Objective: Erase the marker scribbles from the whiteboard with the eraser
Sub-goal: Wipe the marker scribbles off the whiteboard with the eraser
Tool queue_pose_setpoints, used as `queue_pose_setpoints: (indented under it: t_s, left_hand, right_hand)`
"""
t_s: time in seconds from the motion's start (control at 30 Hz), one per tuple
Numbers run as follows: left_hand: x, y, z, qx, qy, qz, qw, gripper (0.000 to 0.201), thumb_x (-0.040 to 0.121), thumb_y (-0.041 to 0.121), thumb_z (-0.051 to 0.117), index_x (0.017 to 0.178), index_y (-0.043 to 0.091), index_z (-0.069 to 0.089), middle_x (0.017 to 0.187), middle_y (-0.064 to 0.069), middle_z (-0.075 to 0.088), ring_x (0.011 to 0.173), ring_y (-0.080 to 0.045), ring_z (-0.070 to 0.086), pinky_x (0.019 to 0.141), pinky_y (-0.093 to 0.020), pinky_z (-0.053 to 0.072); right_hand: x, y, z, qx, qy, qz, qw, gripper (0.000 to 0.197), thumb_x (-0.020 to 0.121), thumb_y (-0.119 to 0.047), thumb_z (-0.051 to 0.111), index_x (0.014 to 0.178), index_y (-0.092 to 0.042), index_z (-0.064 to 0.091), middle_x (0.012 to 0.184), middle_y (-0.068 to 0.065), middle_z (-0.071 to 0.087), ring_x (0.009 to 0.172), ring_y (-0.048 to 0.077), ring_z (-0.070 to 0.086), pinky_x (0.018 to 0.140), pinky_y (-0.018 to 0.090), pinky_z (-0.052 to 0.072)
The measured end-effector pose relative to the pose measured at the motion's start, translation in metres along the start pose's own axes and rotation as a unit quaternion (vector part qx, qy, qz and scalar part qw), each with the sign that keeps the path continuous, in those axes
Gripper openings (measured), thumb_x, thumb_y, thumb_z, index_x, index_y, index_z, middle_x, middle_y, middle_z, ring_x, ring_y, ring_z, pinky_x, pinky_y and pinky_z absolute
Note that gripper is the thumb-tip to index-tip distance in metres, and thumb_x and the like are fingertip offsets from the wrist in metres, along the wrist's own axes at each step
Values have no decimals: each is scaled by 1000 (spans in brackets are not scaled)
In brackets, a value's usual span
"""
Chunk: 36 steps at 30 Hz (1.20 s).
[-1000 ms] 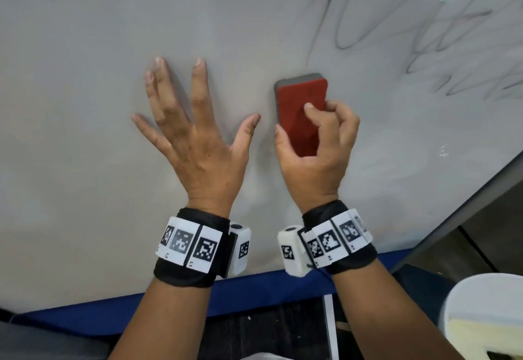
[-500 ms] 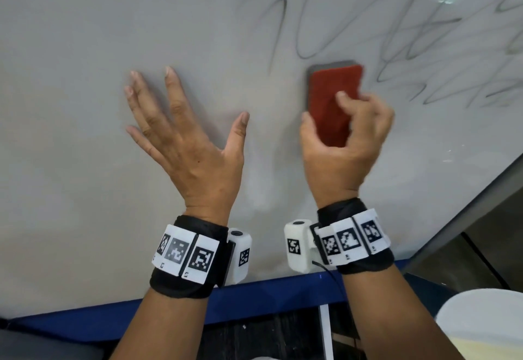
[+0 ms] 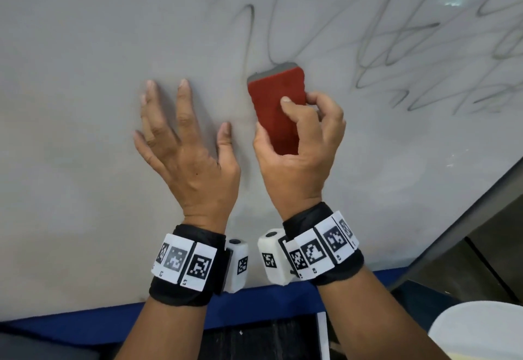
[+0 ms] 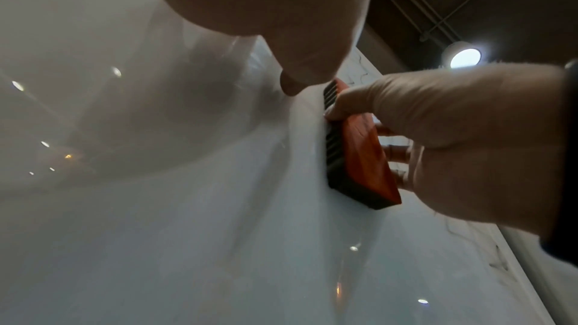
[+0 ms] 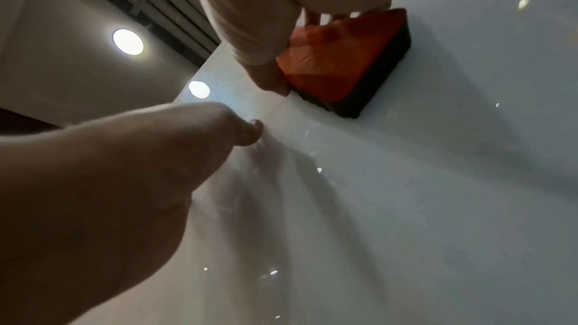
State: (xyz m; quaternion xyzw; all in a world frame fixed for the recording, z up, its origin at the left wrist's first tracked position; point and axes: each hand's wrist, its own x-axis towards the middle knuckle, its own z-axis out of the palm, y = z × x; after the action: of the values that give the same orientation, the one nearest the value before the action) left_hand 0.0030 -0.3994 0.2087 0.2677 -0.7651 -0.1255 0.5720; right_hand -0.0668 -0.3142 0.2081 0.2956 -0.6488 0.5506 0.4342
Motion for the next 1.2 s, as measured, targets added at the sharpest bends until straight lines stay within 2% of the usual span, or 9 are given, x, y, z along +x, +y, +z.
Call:
queue_pose_setpoints:
  t_s: [0.2,0.3,0.4,0.63,0.73,0.87,0.97,1.07,1.2]
  left_hand:
    - [16,-17,-11,-29,45,12,998,54,83,18,69,134,7,56,148,-22,40,138,-29,33,106,-67,27]
    - [25,-29,-18,-48,69,-5,996,53,81,15,70,131,5,57,146,-22,40,137,-25,30,108,-66,26]
    - [29,-37,-23,-50,69,0,996,52,82,15,69,132,7,57,147,-21,41,137,-26,31,107,-67,26]
    - [37,-55,-33,-63,84,12,994,47,79,7,64,126,7,60,143,-20,45,133,-26,36,105,-68,29]
    - [39,-59,-37,-71,78,12,994,46,81,9,66,127,7,61,143,-20,45,133,-28,37,105,-68,29]
    - [36,-58,-39,-64,48,17,997,51,81,17,71,130,7,60,147,-21,41,136,-35,39,105,-68,27]
    - [33,-48,-36,-61,24,19,998,55,80,21,72,132,9,59,150,-21,38,140,-39,36,109,-69,21]
    - [30,-36,-32,-62,8,20,998,57,82,24,71,137,15,56,155,-18,33,146,-35,27,112,-70,14]
    - [28,-29,-28,-57,-12,13,998,65,82,27,71,143,17,50,158,-18,27,148,-35,21,114,-70,12]
  right_hand:
    - [0,-16,11,4,-68,-71,995,38,70,-15,81,103,-22,63,112,15,61,91,31,53,77,47,50]
    - [4,-6,4,-5,-13,-42,999,34,70,-13,82,102,-14,71,114,18,59,98,29,52,82,49,52]
    - [0,-12,10,12,37,14,999,41,71,-12,82,106,-19,63,117,18,54,101,28,53,82,50,53]
    - [-10,-49,33,-18,-68,-65,995,29,71,-13,82,98,-11,75,114,15,61,91,31,54,78,46,51]
    - [-1,-29,16,-38,5,-19,999,33,72,-13,82,104,-7,73,116,18,56,98,32,56,89,40,52]
    - [2,-24,14,-18,90,68,993,37,71,-10,83,105,-5,68,115,24,54,102,31,58,80,45,56]
    - [-17,-46,32,-19,14,17,1000,35,73,-14,82,105,-10,70,115,22,56,101,33,58,88,44,53]
    - [-21,-46,28,-50,-56,-32,997,34,74,-19,83,105,-10,74,118,12,55,97,31,56,85,39,52]
    - [0,-2,-7,-62,60,47,995,38,74,-14,83,108,-4,71,115,22,55,103,34,58,86,47,54]
